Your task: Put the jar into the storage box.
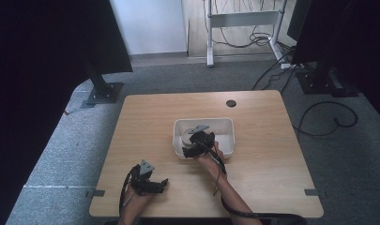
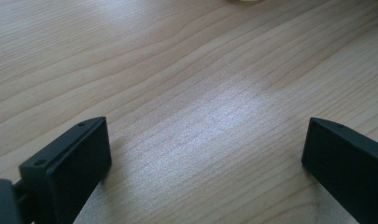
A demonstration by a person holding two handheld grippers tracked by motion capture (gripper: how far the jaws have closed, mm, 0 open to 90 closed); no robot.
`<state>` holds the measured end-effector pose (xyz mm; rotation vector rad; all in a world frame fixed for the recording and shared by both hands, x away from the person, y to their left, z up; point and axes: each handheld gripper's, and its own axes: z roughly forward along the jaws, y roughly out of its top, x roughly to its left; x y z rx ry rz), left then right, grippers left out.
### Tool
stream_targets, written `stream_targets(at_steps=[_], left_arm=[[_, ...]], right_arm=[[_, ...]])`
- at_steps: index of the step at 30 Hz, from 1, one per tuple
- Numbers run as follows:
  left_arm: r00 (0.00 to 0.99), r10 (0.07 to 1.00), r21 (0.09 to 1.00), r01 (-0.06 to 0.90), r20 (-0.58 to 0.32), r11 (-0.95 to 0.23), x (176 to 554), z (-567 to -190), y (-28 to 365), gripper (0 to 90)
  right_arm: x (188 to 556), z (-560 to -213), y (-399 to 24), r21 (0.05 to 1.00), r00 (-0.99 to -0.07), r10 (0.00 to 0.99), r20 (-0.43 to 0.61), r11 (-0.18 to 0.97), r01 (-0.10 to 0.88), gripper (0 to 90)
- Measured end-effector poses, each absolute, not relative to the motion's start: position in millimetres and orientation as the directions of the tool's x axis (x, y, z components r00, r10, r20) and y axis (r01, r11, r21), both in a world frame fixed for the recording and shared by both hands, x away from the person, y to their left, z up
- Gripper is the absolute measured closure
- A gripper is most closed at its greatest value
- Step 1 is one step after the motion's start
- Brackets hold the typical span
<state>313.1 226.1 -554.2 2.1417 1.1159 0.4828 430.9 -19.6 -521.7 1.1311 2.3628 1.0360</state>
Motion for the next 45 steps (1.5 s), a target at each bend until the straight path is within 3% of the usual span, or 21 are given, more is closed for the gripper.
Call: stream_targets(at_steps=[45], left_arm=[[0.567,0.823,0.704,0.576,0.021,-0.415,313,-554,226,1.0]], right_arm=[[401,-491,-51,0.768,-0.708,0.704,-0.055,0.483,0.421,3.1]])
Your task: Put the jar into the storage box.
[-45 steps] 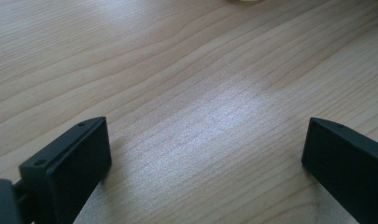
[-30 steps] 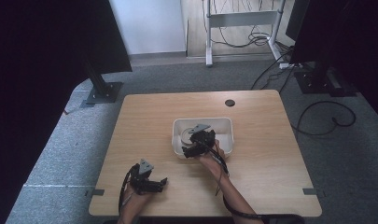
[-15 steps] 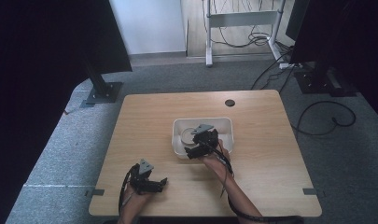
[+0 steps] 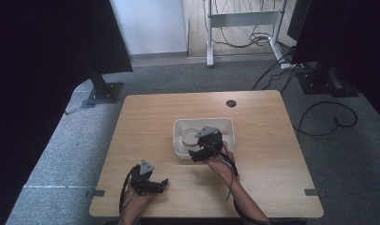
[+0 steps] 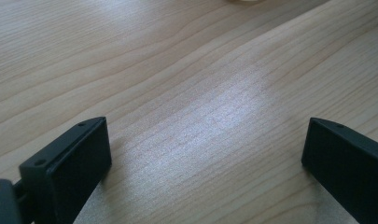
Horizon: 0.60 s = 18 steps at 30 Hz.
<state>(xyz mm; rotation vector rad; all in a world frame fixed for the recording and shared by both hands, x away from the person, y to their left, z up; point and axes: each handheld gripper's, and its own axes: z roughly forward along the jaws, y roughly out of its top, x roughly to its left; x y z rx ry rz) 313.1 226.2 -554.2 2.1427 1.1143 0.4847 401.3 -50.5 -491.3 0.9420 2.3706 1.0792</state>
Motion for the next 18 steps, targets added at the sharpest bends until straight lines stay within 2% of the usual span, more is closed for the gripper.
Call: stream_targets(at_steps=[18], left_arm=[[0.567,0.824,0.705,0.577,0.018,-0.412,313,-554,226,1.0]], right_arm=[[391,-491,-63,0.77,-0.716,0.695,-0.058,0.488,0.411,3.4]])
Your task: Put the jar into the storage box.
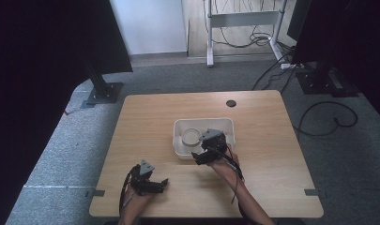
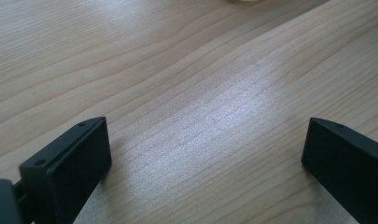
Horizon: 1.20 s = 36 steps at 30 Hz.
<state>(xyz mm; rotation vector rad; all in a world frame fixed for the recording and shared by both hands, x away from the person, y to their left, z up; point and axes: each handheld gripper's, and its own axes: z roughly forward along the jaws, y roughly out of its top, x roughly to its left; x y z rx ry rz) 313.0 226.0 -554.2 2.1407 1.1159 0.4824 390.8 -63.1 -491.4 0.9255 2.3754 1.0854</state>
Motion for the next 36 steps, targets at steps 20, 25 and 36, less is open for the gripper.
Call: stream_targets(at_steps=[20,25,36], left_arm=[[0.567,0.823,0.704,0.576,0.02,-0.415,313,-554,226,1.0],[0.567,0.823,0.704,0.577,0.02,-0.414,313,-554,226,1.0],[0.568,0.823,0.703,0.577,0.02,-0.415,313,-554,226,1.0]], right_arm=[[378,-495,-83,0.771,-0.715,0.698,-0.04,0.477,0.422,3.5],[375,-496,-88,0.772,-0.714,0.699,-0.038,0.474,0.424,3.5],[369,-497,-98,0.775,-0.708,0.706,-0.039,0.468,0.424,3.5]])
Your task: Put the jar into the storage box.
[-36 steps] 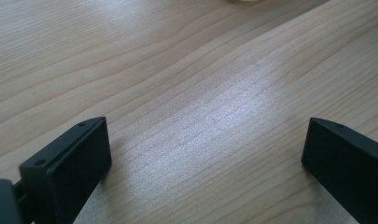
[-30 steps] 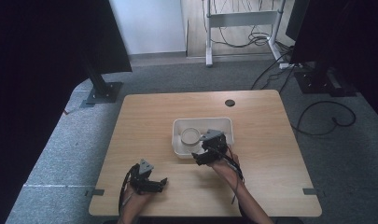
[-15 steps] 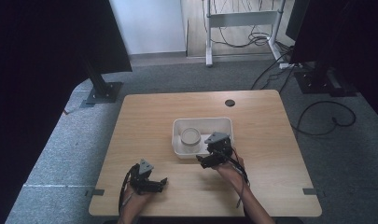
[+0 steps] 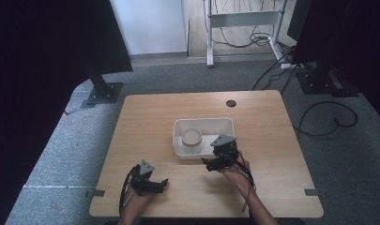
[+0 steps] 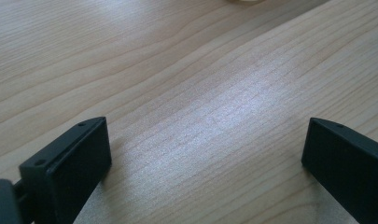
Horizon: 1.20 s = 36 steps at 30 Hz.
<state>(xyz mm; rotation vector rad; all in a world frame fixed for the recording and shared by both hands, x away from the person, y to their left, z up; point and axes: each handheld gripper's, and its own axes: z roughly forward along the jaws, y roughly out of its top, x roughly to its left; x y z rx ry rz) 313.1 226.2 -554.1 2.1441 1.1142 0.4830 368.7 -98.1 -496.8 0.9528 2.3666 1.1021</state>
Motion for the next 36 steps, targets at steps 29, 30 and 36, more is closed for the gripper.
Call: stream_targets(at_steps=[29,30,36], left_arm=[[0.567,0.824,0.704,0.577,0.019,-0.413,313,-554,226,1.0],[0.566,0.824,0.704,0.577,0.019,-0.413,313,-554,226,1.0],[0.567,0.824,0.704,0.577,0.019,-0.414,313,-554,226,1.0]], right_arm=[[345,-500,-131,0.791,-0.682,0.73,-0.038,0.439,0.426,4.3],[345,-501,-133,0.792,-0.682,0.731,-0.038,0.438,0.425,4.3],[339,-502,-141,0.795,-0.674,0.737,-0.046,0.436,0.423,4.4]])
